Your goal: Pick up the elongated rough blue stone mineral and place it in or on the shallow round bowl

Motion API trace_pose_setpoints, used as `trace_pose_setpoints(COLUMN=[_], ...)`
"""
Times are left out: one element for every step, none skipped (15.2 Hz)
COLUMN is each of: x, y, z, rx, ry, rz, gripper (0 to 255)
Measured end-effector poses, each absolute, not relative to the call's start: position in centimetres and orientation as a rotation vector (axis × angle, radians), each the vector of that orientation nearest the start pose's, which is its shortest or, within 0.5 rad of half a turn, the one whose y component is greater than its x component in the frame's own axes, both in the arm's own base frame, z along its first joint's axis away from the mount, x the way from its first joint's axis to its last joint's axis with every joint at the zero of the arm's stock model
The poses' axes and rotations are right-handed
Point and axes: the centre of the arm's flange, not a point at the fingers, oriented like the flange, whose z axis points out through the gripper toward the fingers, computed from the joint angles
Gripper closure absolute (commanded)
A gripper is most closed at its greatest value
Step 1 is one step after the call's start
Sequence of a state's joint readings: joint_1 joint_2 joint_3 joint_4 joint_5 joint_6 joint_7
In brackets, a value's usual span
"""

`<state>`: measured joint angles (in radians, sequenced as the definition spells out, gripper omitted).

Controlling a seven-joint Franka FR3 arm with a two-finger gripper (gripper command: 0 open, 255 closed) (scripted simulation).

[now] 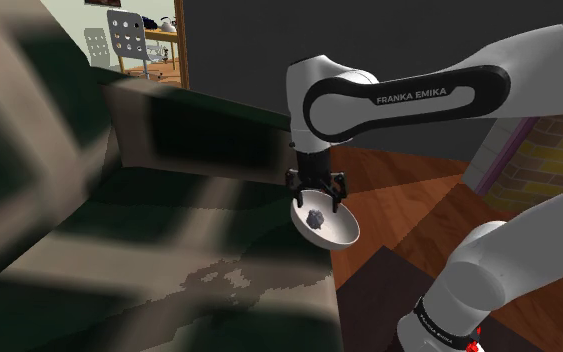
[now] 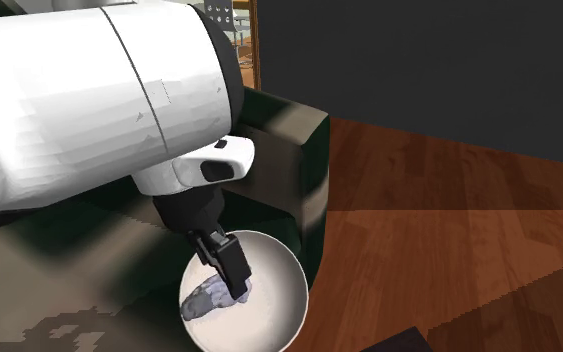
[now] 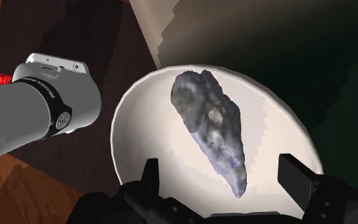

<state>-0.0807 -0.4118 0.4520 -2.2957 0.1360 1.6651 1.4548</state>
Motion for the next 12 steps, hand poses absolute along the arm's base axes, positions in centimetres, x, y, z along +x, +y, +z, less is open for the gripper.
trace_pose_setpoints(x=[37.3, 37.5, 37.7, 37.7, 38.1, 38.2, 38.3, 38.4, 38.4, 38.4, 38.4, 38.4], y=[17.2, 17.2, 17.2, 17.5, 17.7, 17.8, 17.8, 17.8, 17.8, 17.8, 17.8, 17.8], z=[47.3, 48.0, 49.0, 50.0, 51.1, 51.7, 52.0, 52.1, 52.2, 52.2, 52.2, 52.2], rx=[-2.800, -2.800, -2.799, -2.799, -2.799, -2.799, -2.799, -2.799, -2.799, -2.799, -2.799, -2.799], ry=[1.854, 1.854, 1.853, 1.852, 1.852, 1.852, 1.852, 1.852, 1.852, 1.852, 1.852, 1.852], rz=[0.211, 0.211, 0.210, 0.209, 0.209, 0.208, 0.209, 0.209, 0.209, 0.209, 0.209, 0.209], gripper=[0, 0, 0, 0, 0, 0, 0, 0, 0, 0, 0, 0])
